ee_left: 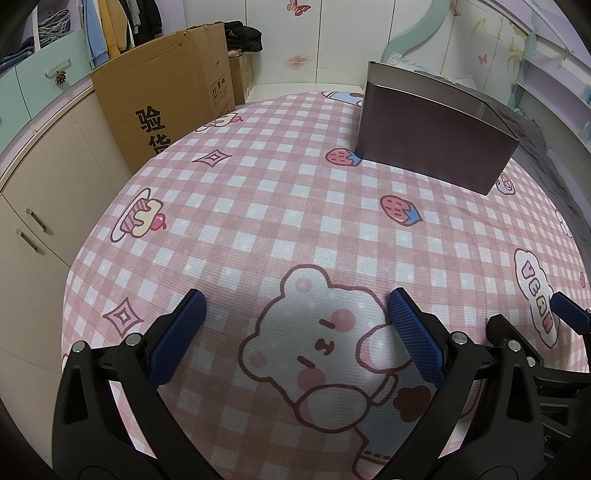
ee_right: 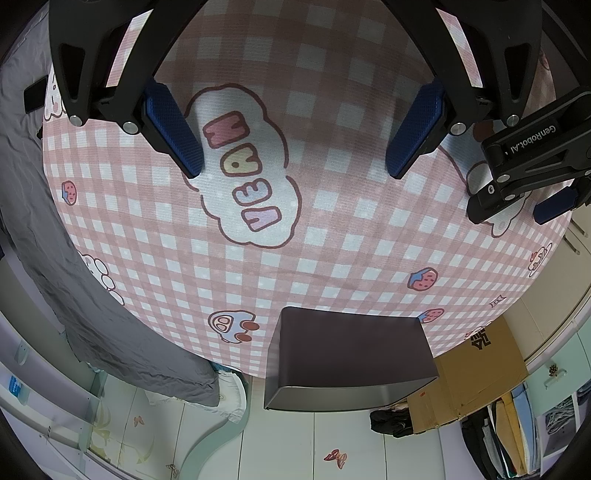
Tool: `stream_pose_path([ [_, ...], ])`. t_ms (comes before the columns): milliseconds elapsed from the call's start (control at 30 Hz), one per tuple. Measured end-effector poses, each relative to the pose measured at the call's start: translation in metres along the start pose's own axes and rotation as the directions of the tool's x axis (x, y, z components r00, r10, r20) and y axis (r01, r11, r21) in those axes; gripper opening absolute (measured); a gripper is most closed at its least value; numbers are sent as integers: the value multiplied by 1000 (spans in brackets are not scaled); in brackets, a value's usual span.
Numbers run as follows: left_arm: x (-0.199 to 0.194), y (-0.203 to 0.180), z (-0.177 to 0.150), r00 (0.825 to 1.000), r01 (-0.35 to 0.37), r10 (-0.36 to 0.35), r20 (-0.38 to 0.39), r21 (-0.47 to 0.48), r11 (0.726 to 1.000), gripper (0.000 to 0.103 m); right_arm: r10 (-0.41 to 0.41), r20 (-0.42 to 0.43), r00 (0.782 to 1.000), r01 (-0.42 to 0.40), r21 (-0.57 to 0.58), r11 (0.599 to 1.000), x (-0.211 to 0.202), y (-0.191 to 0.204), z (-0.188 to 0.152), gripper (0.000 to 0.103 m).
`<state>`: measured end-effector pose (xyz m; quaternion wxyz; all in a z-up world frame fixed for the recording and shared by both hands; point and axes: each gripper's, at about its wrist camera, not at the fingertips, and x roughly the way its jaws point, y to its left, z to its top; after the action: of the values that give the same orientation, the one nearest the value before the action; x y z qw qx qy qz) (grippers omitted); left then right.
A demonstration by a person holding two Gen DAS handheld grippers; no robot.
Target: Organize jewelry
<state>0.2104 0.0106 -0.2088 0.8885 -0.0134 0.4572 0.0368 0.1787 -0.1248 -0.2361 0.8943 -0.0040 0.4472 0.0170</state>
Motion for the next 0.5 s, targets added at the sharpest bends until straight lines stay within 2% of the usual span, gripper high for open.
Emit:
stream_pose_path([
  [500, 0, 0, 0, 1000, 0, 0, 0, 0, 1000, 97, 0, 0, 1000, 0, 0, 1000, -1, -5, -1, 96],
])
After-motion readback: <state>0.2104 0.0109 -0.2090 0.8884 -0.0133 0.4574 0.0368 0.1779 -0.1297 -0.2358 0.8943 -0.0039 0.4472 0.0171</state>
